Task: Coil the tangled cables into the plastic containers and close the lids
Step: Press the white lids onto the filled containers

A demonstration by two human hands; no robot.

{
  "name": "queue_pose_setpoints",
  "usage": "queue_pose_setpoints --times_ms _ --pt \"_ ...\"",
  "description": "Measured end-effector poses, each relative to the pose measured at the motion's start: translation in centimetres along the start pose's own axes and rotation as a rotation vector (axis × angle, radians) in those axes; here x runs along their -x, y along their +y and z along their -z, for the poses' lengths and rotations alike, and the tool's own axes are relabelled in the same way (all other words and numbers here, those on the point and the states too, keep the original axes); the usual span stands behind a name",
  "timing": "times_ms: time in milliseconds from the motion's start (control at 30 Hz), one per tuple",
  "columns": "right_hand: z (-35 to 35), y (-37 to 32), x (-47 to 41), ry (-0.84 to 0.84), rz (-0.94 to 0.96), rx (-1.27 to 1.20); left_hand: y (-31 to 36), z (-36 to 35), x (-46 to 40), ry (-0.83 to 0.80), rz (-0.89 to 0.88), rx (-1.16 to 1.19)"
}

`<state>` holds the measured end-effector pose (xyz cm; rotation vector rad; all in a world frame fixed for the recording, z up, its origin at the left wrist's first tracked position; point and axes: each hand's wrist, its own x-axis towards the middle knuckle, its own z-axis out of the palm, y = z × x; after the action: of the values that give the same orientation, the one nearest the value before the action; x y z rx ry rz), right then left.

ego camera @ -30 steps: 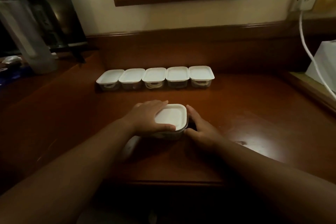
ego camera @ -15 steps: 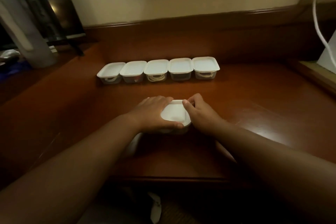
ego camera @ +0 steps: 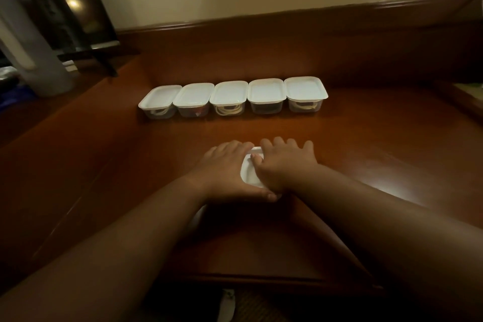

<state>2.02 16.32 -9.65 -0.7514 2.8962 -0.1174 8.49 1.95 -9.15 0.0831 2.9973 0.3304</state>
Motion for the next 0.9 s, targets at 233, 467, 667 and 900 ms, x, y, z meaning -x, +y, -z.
queue_pose_setpoints --times_ms 233,467,667,900 --pt "0.5 0.5 -0.5 -0.028 0.072 -0.111 0.1 -0.3 -0.2 0.021 0.022 -0.003" --pt "0.4 1.0 -0.8 -0.04 0.085 -0.249 0.1 -0.3 0.1 0.004 0.058 0.02" --pt "0.4 0.7 -0.5 -0.011 0.009 -0.289 0.2 -0.1 0.8 0.05 -0.004 0.148" --pt "1.2 1.0 -0.7 -0.025 -0.04 -0.244 -0.2 -0.7 2.2 0.139 -0.075 0.278"
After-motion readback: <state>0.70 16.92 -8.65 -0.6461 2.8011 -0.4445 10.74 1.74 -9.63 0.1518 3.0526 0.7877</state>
